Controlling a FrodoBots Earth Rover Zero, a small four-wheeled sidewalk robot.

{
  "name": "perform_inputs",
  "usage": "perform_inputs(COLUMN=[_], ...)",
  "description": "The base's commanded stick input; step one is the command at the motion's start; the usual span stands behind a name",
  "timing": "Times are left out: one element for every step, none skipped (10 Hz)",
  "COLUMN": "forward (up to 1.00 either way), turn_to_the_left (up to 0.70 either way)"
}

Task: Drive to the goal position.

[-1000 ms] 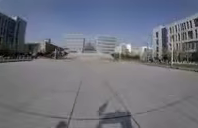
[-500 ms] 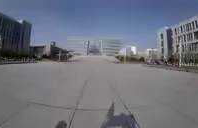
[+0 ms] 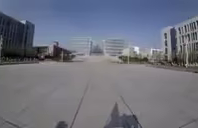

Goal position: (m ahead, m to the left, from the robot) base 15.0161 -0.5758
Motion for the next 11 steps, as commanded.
perform_inputs(forward=[1.00,1.00,1.00,1.00,1.00,1.00,1.00,1.00,1.00,1.00,1.00], turn_to_the_left=[0.10,0.15,0.07,0.18,0.22,0.14,0.04,0.10,0.05,0.14,0.08])
